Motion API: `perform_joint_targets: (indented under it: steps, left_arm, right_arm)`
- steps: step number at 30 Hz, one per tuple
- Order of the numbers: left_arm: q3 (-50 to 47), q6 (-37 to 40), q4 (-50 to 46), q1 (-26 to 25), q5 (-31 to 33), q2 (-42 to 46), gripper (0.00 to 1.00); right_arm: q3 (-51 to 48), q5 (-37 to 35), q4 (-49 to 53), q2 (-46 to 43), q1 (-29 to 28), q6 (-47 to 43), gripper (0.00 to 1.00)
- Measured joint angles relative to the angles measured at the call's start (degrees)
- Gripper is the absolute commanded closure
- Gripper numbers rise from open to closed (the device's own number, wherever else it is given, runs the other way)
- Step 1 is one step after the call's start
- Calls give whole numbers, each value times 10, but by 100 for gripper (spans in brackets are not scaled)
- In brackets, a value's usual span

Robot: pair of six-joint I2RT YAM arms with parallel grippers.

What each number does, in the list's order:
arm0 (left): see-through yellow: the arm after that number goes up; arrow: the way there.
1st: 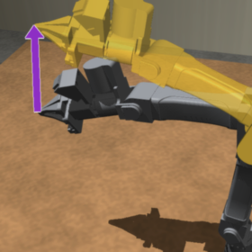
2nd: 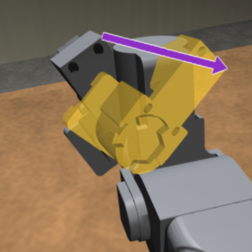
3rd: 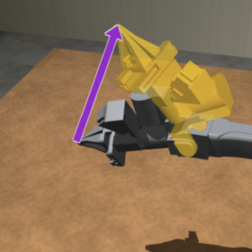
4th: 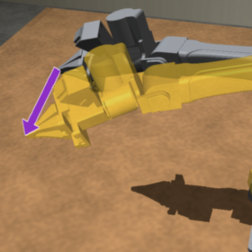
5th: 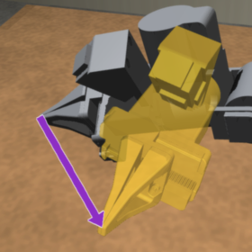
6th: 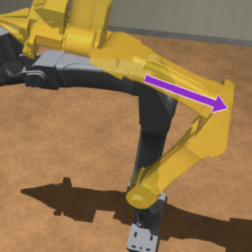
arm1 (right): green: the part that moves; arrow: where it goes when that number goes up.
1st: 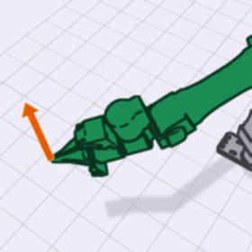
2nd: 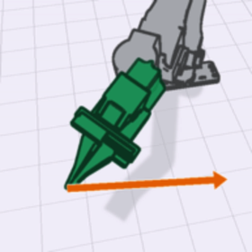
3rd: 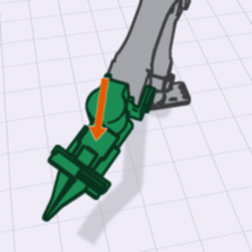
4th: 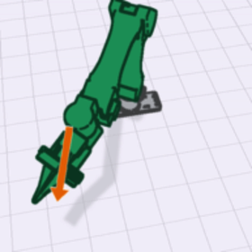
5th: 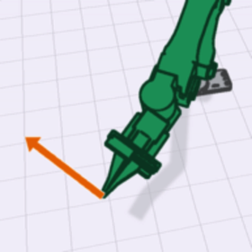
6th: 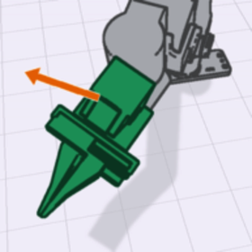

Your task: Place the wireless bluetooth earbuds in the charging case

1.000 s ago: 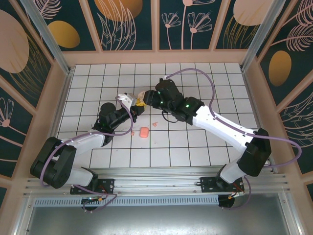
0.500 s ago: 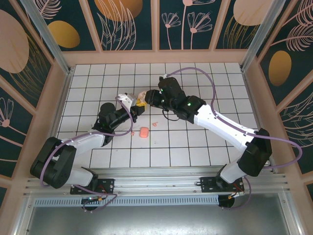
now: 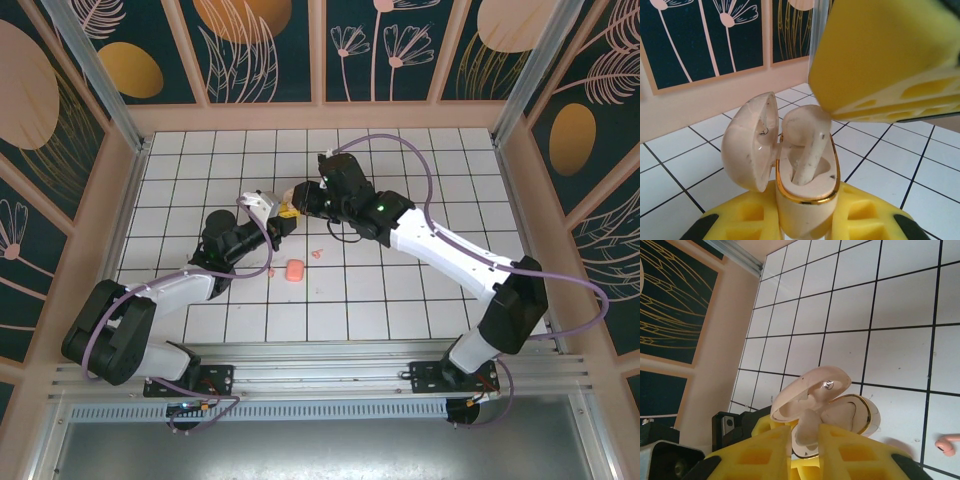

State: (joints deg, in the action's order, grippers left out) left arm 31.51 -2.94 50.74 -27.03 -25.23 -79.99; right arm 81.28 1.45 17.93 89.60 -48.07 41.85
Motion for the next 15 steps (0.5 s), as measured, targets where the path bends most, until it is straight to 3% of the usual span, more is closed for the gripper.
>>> perform_joint_targets:
  steps: [15]
  left_arm:
    - [0, 4, 0, 0, 0, 0, 87]
  right_arm:
    - [0, 17, -1, 5, 0, -10, 83]
